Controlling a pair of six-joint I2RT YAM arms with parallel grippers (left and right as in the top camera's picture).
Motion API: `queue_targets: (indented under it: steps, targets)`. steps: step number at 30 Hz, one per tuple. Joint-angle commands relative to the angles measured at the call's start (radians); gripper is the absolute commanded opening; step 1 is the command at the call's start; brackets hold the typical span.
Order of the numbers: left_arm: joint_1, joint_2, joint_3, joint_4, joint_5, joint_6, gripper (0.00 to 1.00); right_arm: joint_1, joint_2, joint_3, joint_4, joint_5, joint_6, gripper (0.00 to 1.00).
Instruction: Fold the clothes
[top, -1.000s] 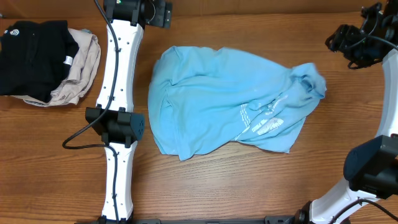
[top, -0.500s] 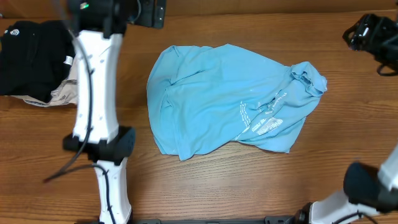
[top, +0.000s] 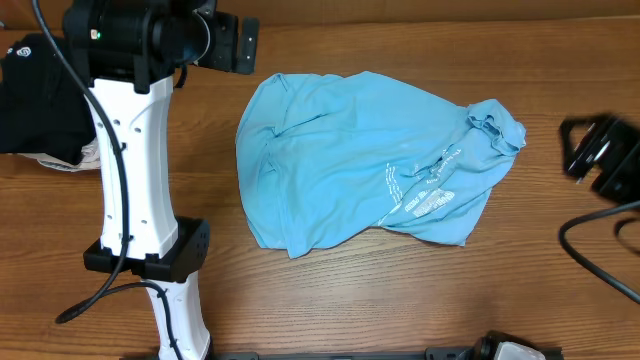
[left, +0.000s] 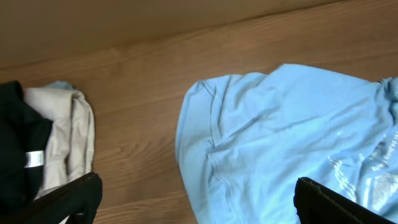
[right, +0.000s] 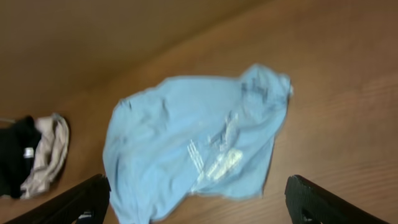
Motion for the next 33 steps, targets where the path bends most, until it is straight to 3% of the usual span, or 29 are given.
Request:
queue_targets:
  steps: [1,10,20,25,33]
  targets:
    - [-0.005,-0.001,-0.053,-0.002,0.038,-0.014,1.00,0.005,-0.023,-0.248,0.021,-0.004,0.003,0.93]
    - [-0.005,0.000,-0.354,0.033,0.031,-0.008,0.98,0.008,-0.025,-0.711,0.314,-0.084,0.004,0.89]
    - [-0.028,0.000,-0.672,0.180,0.034,-0.002,0.81,0.059,0.008,-1.044,0.525,-0.085,0.028,0.85]
    - [-0.048,0.000,-0.854,0.369,0.039,-0.002,0.71,0.059,0.009,-1.113,0.587,-0.074,0.027,0.85]
    - [-0.060,0.012,-1.116,0.806,0.069,-0.005,0.76,0.059,0.010,-1.146,0.644,-0.047,0.027,0.85]
